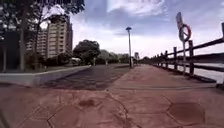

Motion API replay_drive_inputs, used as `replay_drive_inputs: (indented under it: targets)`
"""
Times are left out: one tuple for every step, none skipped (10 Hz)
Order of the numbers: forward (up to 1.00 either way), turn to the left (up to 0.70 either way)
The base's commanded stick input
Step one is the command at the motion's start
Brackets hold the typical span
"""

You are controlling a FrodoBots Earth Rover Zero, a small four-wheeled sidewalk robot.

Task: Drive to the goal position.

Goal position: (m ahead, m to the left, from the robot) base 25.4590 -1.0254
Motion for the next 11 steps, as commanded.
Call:
replay_drive_inputs:
  targets:
    - [1.0,0.08]
    - [1.0,0.06]
    - [1.0,0.02]
    - [1.0,0.0]
    - [1.0,0.0]
    - [1.0,0.0]
    - [1.0,0.0]
    - [1.0,0.0]
    - [1.0,0.04]
    - [1.0,0.18]
    - [1.0,0.27]
